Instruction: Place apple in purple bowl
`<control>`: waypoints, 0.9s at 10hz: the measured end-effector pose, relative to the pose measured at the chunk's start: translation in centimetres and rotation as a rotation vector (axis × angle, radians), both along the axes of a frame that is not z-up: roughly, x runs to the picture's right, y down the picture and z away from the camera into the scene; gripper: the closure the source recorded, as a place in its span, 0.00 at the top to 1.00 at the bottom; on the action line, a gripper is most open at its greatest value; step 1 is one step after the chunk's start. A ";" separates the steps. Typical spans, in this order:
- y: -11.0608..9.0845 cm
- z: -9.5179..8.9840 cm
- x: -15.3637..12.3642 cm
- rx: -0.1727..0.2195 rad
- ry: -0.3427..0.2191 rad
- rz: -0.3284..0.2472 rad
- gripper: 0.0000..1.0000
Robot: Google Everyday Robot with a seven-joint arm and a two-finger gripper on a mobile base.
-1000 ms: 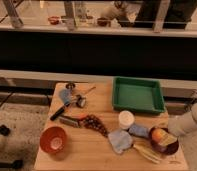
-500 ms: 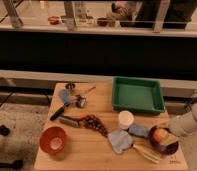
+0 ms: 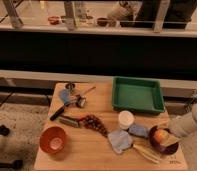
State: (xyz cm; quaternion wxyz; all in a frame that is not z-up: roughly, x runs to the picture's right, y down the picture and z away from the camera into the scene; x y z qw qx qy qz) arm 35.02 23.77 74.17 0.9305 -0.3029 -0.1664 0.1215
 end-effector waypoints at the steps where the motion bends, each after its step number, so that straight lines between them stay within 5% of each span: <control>1: 0.2 0.1 0.0 -0.005 0.002 -0.002 0.00; 7: 0.6 0.7 -0.2 -0.019 0.008 -0.004 0.01; 9: 0.7 0.8 -0.2 -0.024 0.012 0.001 0.13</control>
